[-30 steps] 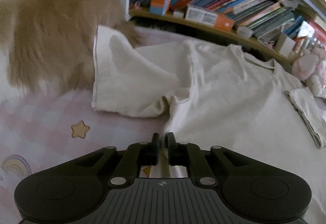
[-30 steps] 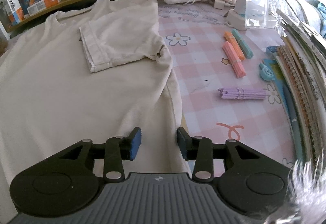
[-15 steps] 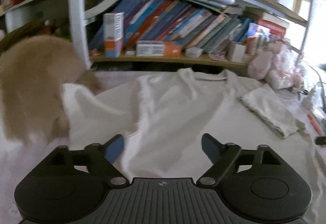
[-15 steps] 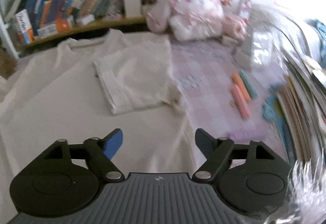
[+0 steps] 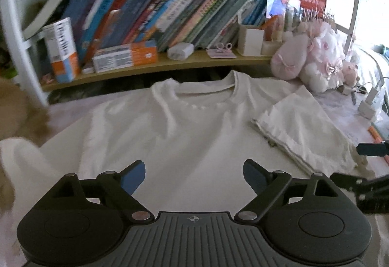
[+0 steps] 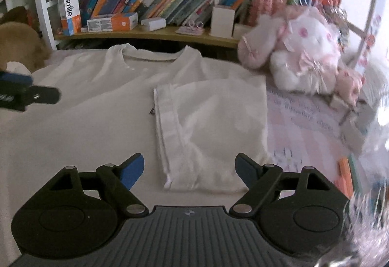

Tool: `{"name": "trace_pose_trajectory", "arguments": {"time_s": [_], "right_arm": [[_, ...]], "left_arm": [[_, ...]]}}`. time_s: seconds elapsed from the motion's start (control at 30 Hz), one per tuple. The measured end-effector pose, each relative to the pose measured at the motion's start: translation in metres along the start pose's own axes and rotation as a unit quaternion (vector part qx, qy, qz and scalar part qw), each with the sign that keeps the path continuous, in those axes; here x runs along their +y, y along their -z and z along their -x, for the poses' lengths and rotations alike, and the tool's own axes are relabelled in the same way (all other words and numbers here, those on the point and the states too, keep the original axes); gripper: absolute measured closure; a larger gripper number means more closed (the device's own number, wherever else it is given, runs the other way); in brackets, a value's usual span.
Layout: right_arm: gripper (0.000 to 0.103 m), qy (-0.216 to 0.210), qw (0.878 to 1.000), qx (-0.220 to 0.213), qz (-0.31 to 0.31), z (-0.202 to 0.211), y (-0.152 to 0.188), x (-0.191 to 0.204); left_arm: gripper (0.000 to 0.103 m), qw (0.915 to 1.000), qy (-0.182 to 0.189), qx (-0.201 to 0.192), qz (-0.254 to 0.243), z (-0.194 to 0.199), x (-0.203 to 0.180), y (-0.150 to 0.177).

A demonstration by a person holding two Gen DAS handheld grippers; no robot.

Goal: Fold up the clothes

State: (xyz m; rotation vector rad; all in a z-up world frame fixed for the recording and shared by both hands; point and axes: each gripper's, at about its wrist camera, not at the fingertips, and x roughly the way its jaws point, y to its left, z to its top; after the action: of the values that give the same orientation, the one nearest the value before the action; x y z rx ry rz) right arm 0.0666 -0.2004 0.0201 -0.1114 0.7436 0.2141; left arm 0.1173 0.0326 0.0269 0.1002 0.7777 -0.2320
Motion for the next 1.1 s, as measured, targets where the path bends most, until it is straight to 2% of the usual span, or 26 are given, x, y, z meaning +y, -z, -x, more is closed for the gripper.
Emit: {"name": "trace_pose_trajectory", "arguments": {"time_s": [0.17, 0.3, 0.37, 0.43, 0.53, 0.7, 0.97, 1.03, 1.1], "right_arm": [[0.021, -0.010, 1.000, 0.007, 0.003, -0.019, 0.000, -0.006], [0.021, -0.013, 1.000, -0.015, 0.007, -0.025, -0.004, -0.007], [0.021, -0.017, 1.000, -0.013, 0.010, -0.031, -0.005, -0.006], [0.021, -0.021, 1.000, -0.003, 0.009, -0.038, -0.004, -0.006], [0.020, -0.024, 0.999, 0.023, -0.003, -0.047, -0.001, -0.006], [0.020, -0.019, 0.999, 0.032, -0.005, -0.048, 0.000, -0.001], [0.015, -0.028, 0.999, 0.029, 0.000, -0.048, 0.003, -0.002], [0.015, -0.029, 0.999, 0.028, 0.000, -0.048, 0.003, -0.002], [0.014, -0.030, 0.999, 0.028, 0.001, -0.048, 0.003, -0.002]], "left_arm": [[0.013, 1.0000, 0.000, -0.004, -0.007, -0.033, -0.014, -0.024], [0.018, 0.9996, 0.017, -0.022, 0.001, -0.057, -0.021, -0.044], [0.034, 0.9994, 0.026, -0.024, 0.004, -0.072, -0.026, -0.056], [0.068, 0.9993, 0.033, -0.015, 0.006, -0.091, -0.030, -0.067], [0.082, 0.9992, 0.039, -0.001, 0.012, -0.120, -0.031, -0.080], [0.088, 0.9992, 0.018, 0.031, 0.018, -0.167, -0.026, -0.091], [0.091, 0.9971, -0.003, 0.018, 0.074, -0.209, 0.004, -0.122], [0.089, 0.9959, -0.002, 0.017, 0.089, -0.213, 0.009, -0.125], [0.085, 0.9932, 0.027, 0.016, 0.112, -0.208, 0.016, -0.125]]}}
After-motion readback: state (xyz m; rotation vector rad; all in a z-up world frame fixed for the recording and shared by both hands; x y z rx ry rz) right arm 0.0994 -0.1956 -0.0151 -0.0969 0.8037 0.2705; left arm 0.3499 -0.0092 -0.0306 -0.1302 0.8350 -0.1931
